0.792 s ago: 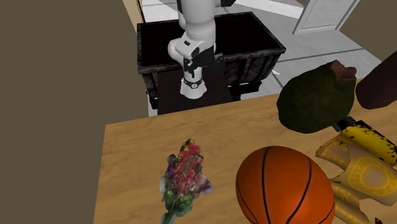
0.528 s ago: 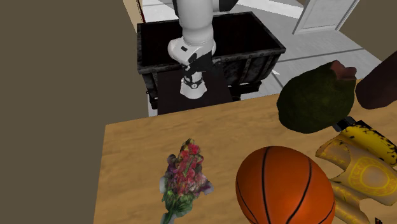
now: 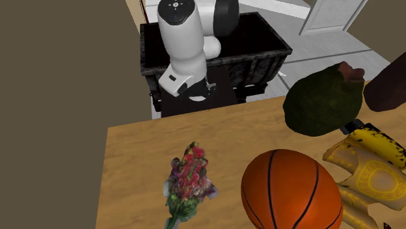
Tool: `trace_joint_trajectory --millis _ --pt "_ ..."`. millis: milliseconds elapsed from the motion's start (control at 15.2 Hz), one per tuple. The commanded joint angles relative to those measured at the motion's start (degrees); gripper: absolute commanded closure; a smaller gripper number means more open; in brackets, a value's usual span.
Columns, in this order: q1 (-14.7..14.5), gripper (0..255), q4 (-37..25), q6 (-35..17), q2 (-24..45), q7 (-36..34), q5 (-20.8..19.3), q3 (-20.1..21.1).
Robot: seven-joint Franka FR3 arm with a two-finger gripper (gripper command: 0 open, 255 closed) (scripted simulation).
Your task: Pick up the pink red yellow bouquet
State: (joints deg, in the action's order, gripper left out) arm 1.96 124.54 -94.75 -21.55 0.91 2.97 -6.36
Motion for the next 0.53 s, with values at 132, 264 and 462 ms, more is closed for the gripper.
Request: trace_joint_trajectory --millis 132,264,462 --pt "0.39 0 -7.54 -0.81 8.64 2.96 0.0 -1.72" --pt "0.64 0 -11.91 -0.82 13.15 4.41 0.27 -2.47" --pt "1.18 0 -19.11 -0.28 20.05 6.53 0.94 -3.43"
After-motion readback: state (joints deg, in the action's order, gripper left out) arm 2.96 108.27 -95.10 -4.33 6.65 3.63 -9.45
